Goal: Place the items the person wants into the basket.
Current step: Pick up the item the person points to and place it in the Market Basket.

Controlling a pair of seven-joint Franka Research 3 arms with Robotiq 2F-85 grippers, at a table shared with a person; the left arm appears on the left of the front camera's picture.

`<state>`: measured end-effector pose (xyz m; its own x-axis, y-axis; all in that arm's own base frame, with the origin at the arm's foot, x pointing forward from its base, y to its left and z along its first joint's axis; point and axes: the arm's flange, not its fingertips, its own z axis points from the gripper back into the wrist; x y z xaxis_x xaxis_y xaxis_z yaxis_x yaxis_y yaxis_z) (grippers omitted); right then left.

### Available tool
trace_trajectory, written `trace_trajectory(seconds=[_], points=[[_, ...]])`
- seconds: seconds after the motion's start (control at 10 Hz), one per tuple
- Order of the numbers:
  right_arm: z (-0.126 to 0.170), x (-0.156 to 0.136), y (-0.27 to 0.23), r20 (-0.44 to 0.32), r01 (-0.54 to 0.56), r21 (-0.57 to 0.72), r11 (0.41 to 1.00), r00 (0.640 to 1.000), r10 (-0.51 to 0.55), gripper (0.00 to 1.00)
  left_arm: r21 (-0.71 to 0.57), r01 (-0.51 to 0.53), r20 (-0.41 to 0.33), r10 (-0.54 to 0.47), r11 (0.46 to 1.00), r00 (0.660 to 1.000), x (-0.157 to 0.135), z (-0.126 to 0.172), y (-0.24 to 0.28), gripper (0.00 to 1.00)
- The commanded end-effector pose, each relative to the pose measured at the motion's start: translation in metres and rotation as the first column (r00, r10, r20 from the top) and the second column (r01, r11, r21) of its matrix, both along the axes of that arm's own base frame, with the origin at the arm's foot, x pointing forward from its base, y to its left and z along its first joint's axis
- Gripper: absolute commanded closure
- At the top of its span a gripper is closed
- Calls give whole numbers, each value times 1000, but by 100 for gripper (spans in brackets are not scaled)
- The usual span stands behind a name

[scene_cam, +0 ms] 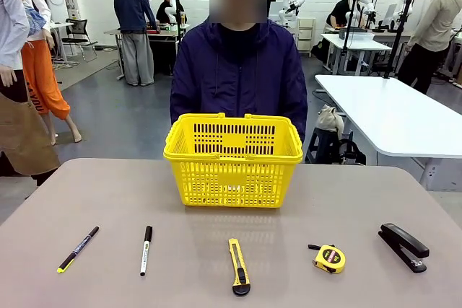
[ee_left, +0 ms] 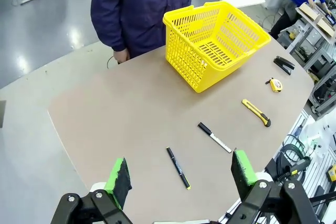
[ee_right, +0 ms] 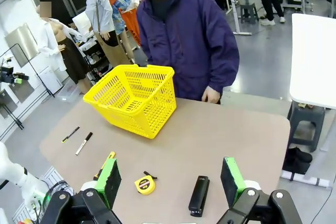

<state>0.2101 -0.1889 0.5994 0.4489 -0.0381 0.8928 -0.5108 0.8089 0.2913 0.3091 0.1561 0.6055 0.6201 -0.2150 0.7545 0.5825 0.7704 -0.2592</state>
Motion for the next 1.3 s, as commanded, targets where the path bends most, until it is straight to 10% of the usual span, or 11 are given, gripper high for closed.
trace_trajectory(seconds=[0.0,1.2], points=[[1,4,1,12,-10,9,1000,1000,10,0,-2,15,17,-15,1000,1000,0,0,3,0],[0,0,0,0,0,0,1000,1000,0,0,-2,15,17,-15,1000,1000,0,0,3,0]])
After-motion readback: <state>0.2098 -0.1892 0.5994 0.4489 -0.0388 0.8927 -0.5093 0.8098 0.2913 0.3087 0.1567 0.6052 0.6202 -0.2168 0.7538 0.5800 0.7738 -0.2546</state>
